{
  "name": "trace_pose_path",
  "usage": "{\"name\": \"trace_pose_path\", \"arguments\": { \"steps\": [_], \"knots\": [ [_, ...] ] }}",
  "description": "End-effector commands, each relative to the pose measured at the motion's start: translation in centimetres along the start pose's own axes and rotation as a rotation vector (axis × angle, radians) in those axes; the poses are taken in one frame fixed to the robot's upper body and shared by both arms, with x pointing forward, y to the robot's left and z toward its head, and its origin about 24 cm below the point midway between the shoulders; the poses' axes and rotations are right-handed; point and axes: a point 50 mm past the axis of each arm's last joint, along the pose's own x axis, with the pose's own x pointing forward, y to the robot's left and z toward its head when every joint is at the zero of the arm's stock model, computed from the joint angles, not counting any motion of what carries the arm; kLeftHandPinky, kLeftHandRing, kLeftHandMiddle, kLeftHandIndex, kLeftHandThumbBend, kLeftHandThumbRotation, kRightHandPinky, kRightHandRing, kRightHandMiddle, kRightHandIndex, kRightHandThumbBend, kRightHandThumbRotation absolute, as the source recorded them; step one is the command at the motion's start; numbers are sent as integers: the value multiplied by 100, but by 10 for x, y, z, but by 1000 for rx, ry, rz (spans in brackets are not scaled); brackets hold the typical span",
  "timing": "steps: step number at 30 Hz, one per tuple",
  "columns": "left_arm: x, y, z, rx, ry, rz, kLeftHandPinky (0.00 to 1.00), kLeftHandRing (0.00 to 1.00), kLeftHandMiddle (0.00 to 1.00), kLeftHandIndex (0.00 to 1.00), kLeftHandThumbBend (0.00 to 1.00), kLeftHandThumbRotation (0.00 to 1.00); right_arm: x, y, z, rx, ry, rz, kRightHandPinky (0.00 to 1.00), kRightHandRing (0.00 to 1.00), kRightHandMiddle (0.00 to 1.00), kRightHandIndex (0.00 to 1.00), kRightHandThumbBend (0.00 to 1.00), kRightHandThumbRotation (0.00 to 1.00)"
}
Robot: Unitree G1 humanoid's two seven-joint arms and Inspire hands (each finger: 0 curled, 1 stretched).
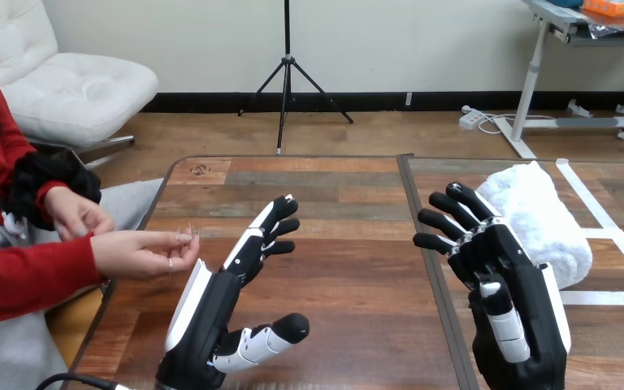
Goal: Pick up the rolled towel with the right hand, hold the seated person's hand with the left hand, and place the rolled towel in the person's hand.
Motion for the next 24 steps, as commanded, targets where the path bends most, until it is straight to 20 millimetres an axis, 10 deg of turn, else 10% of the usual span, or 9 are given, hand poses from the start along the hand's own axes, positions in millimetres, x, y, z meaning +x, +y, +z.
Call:
{"name": "trace_pose_path", "arguments": {
  "steps": [1, 24],
  "knots": [
    [19, 1, 7, -3, -81, -5, 80, 88, 93, 93, 100, 83, 20, 0, 15, -56, -101, 10, 69, 78, 82, 82, 100, 67],
    [14, -3, 6, -31, -64, -17, 81, 89, 93, 93, 100, 82, 32, -11, 29, -141, -134, 6, 68, 78, 82, 83, 100, 58]
  ]
}}
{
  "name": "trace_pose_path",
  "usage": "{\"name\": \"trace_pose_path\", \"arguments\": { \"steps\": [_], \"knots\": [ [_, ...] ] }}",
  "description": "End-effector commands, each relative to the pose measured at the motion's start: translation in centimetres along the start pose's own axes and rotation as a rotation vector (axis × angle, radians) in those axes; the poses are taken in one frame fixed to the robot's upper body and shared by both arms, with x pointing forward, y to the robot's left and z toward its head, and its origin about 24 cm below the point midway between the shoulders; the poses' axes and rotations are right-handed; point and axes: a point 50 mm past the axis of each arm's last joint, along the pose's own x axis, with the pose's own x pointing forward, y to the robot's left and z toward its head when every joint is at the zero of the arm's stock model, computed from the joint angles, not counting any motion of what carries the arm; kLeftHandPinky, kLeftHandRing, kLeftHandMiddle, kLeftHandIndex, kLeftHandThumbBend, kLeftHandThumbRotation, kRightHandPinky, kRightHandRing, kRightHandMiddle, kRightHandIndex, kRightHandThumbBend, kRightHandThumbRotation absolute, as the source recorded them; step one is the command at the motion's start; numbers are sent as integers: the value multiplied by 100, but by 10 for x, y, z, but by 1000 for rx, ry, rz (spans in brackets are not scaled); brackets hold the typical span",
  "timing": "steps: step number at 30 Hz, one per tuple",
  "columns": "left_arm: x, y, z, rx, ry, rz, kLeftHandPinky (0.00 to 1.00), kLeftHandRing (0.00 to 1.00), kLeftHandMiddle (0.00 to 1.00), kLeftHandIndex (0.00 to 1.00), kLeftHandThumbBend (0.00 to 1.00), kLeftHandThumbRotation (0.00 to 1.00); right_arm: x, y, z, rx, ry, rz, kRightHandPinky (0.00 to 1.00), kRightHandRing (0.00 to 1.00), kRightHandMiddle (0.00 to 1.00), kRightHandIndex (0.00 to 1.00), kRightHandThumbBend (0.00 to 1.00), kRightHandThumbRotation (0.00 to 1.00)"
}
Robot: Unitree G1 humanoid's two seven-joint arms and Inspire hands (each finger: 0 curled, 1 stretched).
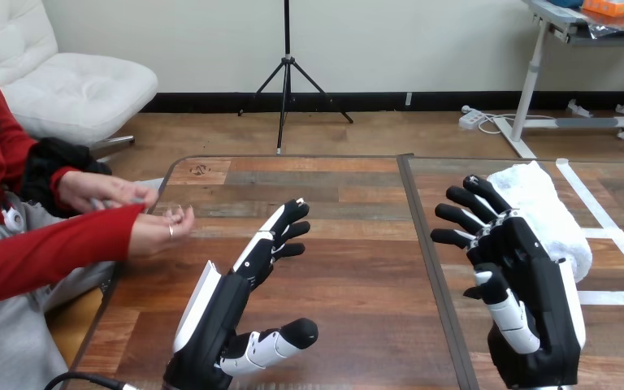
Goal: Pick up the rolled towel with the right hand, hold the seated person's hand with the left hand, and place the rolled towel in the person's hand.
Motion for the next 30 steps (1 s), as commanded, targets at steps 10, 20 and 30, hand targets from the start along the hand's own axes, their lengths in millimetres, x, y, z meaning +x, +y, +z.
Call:
{"name": "trace_pose_path", "arguments": {
  "steps": [10, 20, 30],
  "knots": [
    [15, 2, 5, 0, -59, 11, 81, 89, 93, 93, 100, 82, 39, -9, 30, -101, -175, 46, 69, 78, 82, 83, 100, 55],
    [17, 3, 6, 10, -66, -1, 82, 89, 94, 93, 100, 83, 53, -17, 41, -152, -209, 28, 69, 79, 83, 83, 100, 54],
    [18, 2, 5, 8, -61, -7, 82, 90, 94, 94, 100, 83, 68, -28, 51, -196, -213, -38, 71, 81, 84, 83, 100, 53]
  ]
}}
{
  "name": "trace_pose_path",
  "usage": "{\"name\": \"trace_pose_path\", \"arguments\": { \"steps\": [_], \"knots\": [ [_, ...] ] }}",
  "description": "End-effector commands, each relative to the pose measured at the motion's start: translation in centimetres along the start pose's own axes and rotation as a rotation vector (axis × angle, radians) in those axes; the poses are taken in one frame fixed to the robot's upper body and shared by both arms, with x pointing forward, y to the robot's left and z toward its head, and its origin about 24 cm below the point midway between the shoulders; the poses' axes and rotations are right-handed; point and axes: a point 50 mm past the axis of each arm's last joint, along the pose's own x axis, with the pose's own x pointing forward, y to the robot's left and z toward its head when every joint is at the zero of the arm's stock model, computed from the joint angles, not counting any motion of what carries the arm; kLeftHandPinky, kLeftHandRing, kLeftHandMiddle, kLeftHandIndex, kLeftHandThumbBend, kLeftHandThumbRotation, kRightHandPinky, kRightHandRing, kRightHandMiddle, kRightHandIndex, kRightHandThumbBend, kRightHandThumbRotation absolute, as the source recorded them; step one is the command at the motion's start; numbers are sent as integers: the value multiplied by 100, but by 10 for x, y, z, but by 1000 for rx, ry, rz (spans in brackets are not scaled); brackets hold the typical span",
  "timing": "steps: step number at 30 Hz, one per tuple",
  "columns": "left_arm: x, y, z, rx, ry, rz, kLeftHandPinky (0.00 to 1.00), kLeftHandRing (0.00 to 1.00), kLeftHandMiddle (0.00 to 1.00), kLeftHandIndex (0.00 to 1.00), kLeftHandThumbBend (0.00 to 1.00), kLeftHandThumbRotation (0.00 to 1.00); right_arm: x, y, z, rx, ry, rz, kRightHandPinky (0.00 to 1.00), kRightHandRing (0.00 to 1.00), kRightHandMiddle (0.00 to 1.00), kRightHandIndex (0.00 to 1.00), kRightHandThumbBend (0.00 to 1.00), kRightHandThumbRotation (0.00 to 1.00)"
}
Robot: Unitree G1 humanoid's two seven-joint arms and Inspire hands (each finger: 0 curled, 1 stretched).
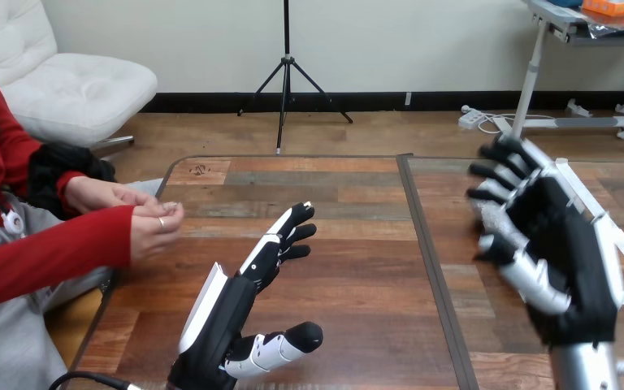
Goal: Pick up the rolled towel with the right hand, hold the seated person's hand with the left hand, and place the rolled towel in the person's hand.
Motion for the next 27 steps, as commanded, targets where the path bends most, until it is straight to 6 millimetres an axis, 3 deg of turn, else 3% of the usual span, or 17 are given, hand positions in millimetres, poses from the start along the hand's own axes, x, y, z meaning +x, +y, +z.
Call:
{"name": "trace_pose_path", "arguments": {
  "steps": [1, 27],
  "knots": [
    [17, 5, 6, 14, -63, 8, 82, 90, 94, 94, 100, 83, 35, -6, 22, -40, -124, -21, 71, 81, 84, 83, 100, 53],
    [18, 5, 4, 13, -53, -1, 84, 91, 94, 94, 100, 82, 76, -35, 30, -164, -109, -150, 74, 83, 83, 85, 100, 54]
  ]
}}
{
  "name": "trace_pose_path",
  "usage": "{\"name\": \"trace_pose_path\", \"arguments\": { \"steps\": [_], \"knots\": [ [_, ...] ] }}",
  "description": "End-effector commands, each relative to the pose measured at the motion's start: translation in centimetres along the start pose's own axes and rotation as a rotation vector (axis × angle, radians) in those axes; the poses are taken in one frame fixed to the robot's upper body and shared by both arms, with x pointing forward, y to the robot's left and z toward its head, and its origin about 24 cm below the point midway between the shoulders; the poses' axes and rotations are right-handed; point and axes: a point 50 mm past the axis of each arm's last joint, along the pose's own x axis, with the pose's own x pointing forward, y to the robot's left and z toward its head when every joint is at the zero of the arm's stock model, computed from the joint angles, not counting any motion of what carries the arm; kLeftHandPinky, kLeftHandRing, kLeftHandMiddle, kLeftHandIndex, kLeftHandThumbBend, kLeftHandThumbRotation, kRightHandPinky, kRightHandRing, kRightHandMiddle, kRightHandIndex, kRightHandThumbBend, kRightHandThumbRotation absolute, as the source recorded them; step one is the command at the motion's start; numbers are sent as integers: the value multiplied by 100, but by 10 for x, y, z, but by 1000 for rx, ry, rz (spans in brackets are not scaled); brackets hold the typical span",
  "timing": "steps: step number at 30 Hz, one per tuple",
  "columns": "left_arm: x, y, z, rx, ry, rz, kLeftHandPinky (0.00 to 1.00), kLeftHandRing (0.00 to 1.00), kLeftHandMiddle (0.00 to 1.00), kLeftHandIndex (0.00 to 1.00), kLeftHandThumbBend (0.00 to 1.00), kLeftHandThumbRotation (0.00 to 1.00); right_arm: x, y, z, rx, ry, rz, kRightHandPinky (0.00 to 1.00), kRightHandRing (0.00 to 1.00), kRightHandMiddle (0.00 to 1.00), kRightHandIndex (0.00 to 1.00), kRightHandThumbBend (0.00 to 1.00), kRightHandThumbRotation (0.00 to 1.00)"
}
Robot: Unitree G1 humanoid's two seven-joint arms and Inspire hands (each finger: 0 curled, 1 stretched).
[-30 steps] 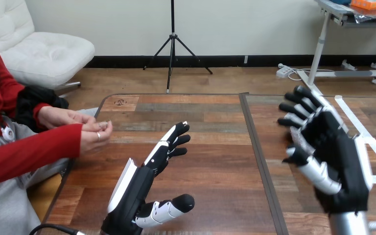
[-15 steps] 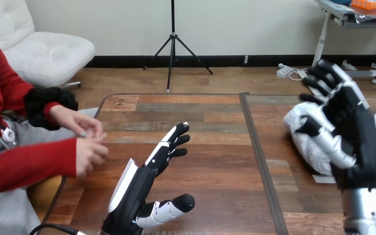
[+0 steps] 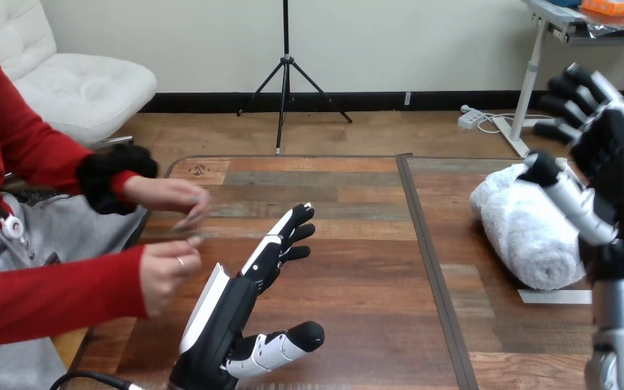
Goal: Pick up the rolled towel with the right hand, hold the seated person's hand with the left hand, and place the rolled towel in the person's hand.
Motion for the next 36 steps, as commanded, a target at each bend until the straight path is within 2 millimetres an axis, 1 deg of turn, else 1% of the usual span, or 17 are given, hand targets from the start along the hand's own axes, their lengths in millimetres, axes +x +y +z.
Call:
{"name": "trace_pose_path", "arguments": {
  "steps": [1, 6, 12, 15, 19, 28, 31, 36],
  "knots": [
    [18, 6, 6, 15, -67, 5, 84, 91, 94, 94, 100, 82, 30, -2, 12, -25, -63, -23, 74, 83, 83, 85, 100, 54],
    [19, 6, 6, 16, -62, 5, 84, 91, 94, 94, 100, 83, 38, -5, 13, -68, -43, -39, 77, 84, 83, 85, 100, 55],
    [19, 6, 6, 20, -61, 0, 83, 91, 95, 94, 100, 83, 50, -10, 13, -128, 4, -40, 81, 86, 85, 88, 100, 55],
    [18, 6, 6, 24, -61, -1, 83, 91, 95, 95, 100, 83, 57, -13, 13, -201, 34, -38, 82, 86, 86, 89, 100, 56],
    [19, 5, 6, 17, -58, 1, 83, 91, 94, 94, 100, 84, 68, -17, 13, -297, 78, -36, 81, 86, 86, 90, 100, 57],
    [20, 4, 6, 9, -59, -1, 83, 91, 94, 94, 100, 82, 92, -24, 11, -452, 191, -33, 78, 85, 87, 91, 100, 59],
    [20, 3, 6, 10, -61, -3, 83, 91, 94, 94, 100, 82, 100, -27, 9, -489, 224, -26, 74, 83, 88, 92, 100, 59],
    [21, 2, 6, 6, -62, -4, 83, 91, 94, 94, 100, 82, 111, -29, 7, -541, 285, -15, 70, 82, 88, 93, 100, 59]
  ]
}}
